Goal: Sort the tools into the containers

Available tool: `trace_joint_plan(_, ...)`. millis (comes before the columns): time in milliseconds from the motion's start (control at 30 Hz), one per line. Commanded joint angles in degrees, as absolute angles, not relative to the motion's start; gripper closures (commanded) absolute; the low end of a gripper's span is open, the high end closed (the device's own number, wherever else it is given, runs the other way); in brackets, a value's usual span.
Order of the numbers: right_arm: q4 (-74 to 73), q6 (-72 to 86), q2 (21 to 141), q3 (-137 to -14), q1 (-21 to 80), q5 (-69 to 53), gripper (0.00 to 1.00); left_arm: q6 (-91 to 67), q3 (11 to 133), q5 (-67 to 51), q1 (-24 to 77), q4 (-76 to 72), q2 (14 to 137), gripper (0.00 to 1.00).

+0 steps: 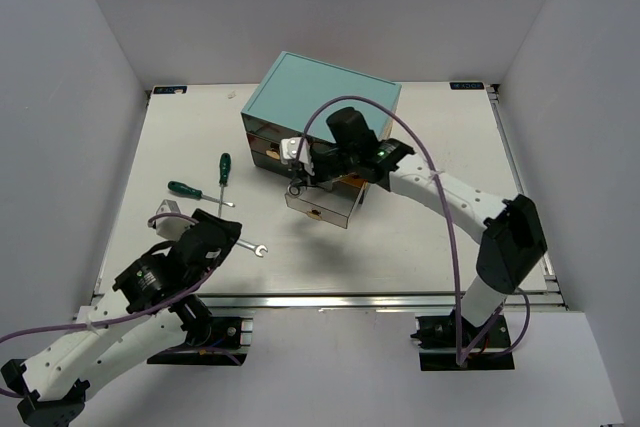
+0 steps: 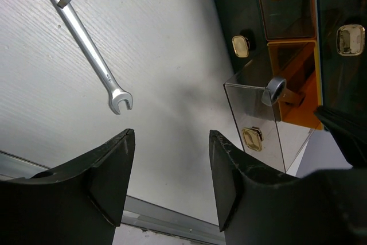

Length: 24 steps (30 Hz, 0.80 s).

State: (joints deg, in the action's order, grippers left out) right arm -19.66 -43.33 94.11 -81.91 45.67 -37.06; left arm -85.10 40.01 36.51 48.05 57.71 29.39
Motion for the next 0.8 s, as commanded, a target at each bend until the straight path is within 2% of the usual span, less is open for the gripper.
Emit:
trace_joint_plan(0,-13.2,-36.8,97.4,-85.4,48.9,-29.8,1.0,-85.1,39.1,36.7,47.8,56.8,29.3,0.36)
trace_joint_plan(200,-13.9,-35.5,102.4,-88.1,50.0,-25.6,1.0,-85.3,39.5,37.1,47.8,57.0,29.4,0.36)
trace_joint_plan(433,-17.1,-39.1,102.7,-86.8,49.8,-21.1,1.0,-85.3,38.8,36.8,47.8,56.6,29.4,0.36)
trace_joint_plan(700,-16.4,-37.8,99.1,-84.9,48.8,-23.6,1.0,-85.3,38.3,36.7,47.8,56.2,29.4,0.36)
trace_joint_plan(733,-15.7,-36.5,98.4,-85.1,48.5,-26.0,0.98,-85.3,38.1,36.8,47.7,56.1,29.6,0.36)
trace_joint_plan(767,-14.9,-35.4,97.6,-85.5,48.3,-27.5,0.8,-85.3,38.1,36.9,47.8,55.6,29.9,0.36)
